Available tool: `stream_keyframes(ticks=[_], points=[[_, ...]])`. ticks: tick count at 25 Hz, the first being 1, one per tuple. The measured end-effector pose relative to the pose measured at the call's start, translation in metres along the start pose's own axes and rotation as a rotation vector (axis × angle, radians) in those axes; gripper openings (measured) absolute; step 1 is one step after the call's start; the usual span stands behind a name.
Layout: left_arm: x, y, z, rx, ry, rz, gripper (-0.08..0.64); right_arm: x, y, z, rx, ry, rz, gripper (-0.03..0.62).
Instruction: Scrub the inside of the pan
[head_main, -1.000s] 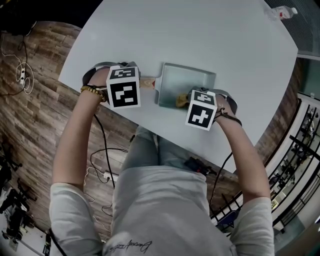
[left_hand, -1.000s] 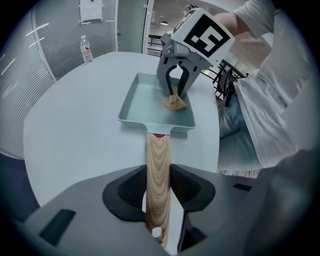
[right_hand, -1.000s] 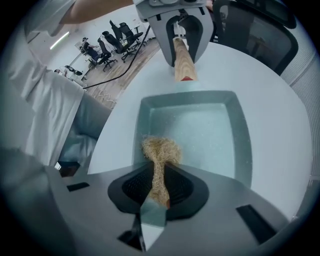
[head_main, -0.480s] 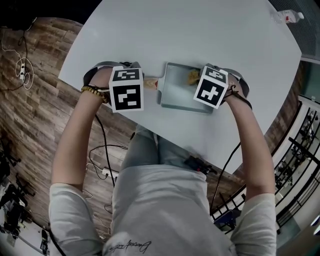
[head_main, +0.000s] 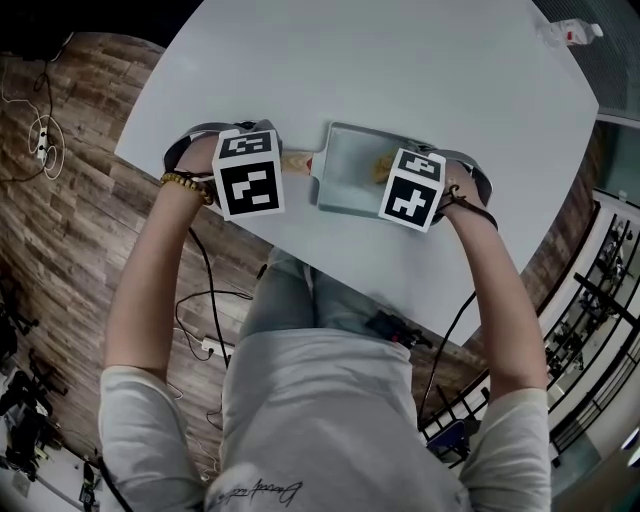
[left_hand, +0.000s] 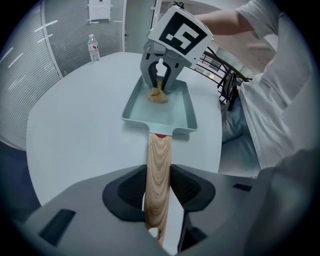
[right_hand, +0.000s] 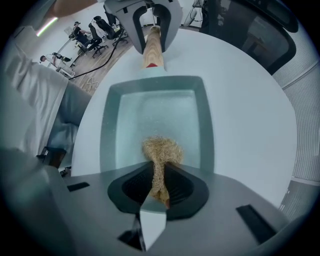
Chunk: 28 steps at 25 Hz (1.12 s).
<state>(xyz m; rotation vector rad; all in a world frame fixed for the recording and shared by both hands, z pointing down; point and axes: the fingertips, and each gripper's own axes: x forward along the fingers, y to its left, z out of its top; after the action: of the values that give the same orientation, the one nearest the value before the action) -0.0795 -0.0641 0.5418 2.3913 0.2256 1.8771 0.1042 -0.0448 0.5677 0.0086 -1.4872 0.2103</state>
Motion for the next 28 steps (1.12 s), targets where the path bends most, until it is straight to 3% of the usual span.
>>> stream_keyframes(ticks=[9, 15, 20, 28], points=[[0.002, 0.001, 0.001, -0.001, 0.007, 0.003, 0.151, 0.007, 0.06, -0.006, -0.051, 0.032, 0.123, 0.075], [0.002, -0.001, 0.001, 0.041, 0.048, -0.024, 0.15, 0.006, 0.062, -0.008, -0.069, 0.031, 0.151, 0.075], [0.002, -0.005, 0.001, 0.066, 0.047, -0.046, 0.15, 0.004, 0.035, -0.01, -0.074, 0.049, 0.097, 0.075], [-0.001, -0.005, 0.003, 0.063, 0.029, -0.057, 0.15, -0.005, -0.039, -0.013, -0.024, 0.013, -0.065, 0.077]])
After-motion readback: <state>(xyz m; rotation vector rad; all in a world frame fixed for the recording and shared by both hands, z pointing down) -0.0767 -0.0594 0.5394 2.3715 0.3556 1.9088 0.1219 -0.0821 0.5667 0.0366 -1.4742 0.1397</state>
